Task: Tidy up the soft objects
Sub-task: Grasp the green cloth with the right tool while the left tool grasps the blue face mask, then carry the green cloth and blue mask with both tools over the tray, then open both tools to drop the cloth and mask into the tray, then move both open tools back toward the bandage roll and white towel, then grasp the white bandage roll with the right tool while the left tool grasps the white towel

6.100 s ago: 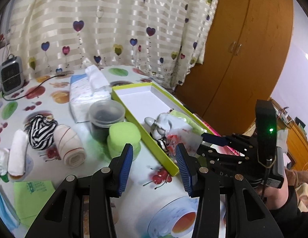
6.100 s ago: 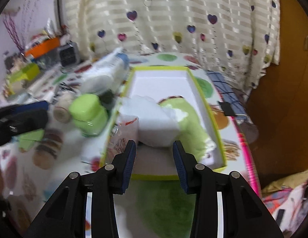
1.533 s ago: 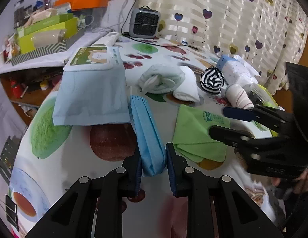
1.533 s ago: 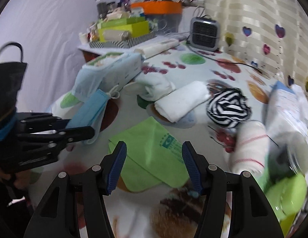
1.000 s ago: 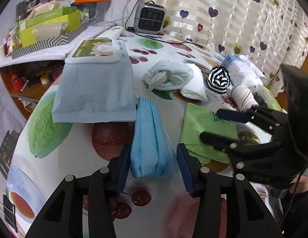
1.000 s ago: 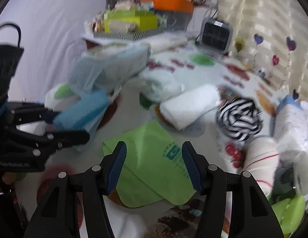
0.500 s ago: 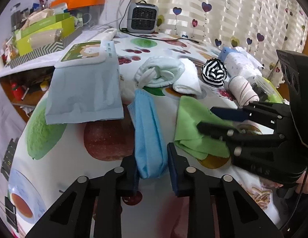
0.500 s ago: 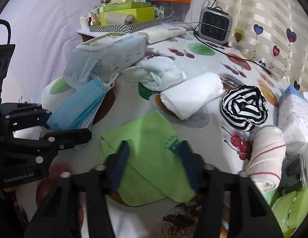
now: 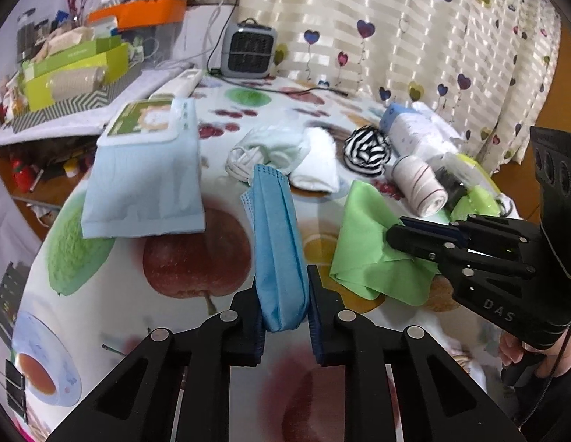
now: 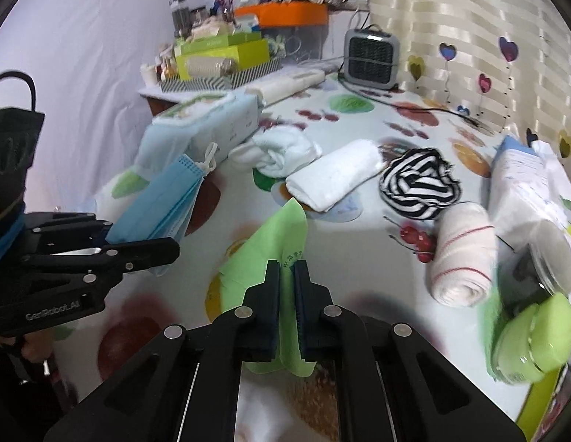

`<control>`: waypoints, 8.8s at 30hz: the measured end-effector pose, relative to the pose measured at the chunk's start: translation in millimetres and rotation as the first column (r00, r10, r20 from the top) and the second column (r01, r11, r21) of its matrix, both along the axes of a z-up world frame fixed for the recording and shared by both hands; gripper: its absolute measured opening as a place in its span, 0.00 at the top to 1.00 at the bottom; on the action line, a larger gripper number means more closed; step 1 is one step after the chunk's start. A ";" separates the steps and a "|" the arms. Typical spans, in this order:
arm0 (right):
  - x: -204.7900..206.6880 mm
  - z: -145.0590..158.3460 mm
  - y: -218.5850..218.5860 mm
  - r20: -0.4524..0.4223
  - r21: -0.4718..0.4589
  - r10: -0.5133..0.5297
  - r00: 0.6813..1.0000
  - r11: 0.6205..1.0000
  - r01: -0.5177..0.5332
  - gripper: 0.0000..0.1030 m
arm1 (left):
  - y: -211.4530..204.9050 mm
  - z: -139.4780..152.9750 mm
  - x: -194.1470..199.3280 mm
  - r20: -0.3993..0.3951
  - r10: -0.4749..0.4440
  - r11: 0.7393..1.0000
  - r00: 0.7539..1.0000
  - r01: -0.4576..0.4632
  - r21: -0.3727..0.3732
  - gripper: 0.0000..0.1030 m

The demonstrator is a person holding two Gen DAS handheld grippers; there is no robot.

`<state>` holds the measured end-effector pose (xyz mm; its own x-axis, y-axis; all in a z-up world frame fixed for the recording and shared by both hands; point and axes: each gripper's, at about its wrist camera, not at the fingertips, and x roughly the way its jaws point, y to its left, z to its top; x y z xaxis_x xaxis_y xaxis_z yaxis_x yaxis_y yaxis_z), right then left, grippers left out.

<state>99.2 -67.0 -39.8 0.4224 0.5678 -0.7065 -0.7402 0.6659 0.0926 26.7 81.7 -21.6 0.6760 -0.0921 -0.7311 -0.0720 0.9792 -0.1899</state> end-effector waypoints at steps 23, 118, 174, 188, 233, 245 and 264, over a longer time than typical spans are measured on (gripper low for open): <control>-21.9 66.8 -91.7 0.107 0.190 -0.202 0.974 0.965 0.179 0.92 | -63.4 57.2 15.1 0.131 -0.135 0.991 0.982 0.131 0.037 0.83; 44.4 33.4 -312.8 -0.059 0.260 -0.683 0.728 0.694 0.671 0.51 | -308.7 50.9 191.1 0.037 -0.604 0.797 0.796 0.604 -0.005 0.58; -12.7 69.9 -203.7 0.001 0.257 -0.491 0.871 0.842 0.474 0.48 | -168.9 74.9 76.3 0.131 -0.377 0.925 0.917 0.380 0.006 0.58; -6.9 61.8 -173.5 -0.012 0.191 -0.432 0.902 0.884 0.426 0.48 | -135.0 55.7 74.8 0.099 -0.313 0.948 0.944 0.317 -0.026 0.58; 78.2 10.0 -53.3 0.002 -0.114 -0.354 0.935 0.929 0.351 0.48 | -20.2 20.4 93.9 0.051 -0.050 0.997 0.997 0.052 -0.049 0.56; 85.9 -1.1 -36.8 0.072 -0.201 -0.369 0.927 0.905 0.376 0.49 | -13.6 20.0 102.1 0.055 -0.033 0.999 0.998 0.035 -0.021 0.54; 68.0 10.9 -46.3 0.001 -0.059 -0.309 0.951 0.949 0.308 0.57 | 1.0 20.5 126.1 0.051 0.060 0.987 0.997 -0.067 0.143 0.48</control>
<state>167.2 -113.3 -28.9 0.5647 0.3688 -0.7383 -0.4971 0.8661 0.0525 152.9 82.7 -1.1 0.7104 0.0567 -0.7015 -0.1293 0.9903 -0.0509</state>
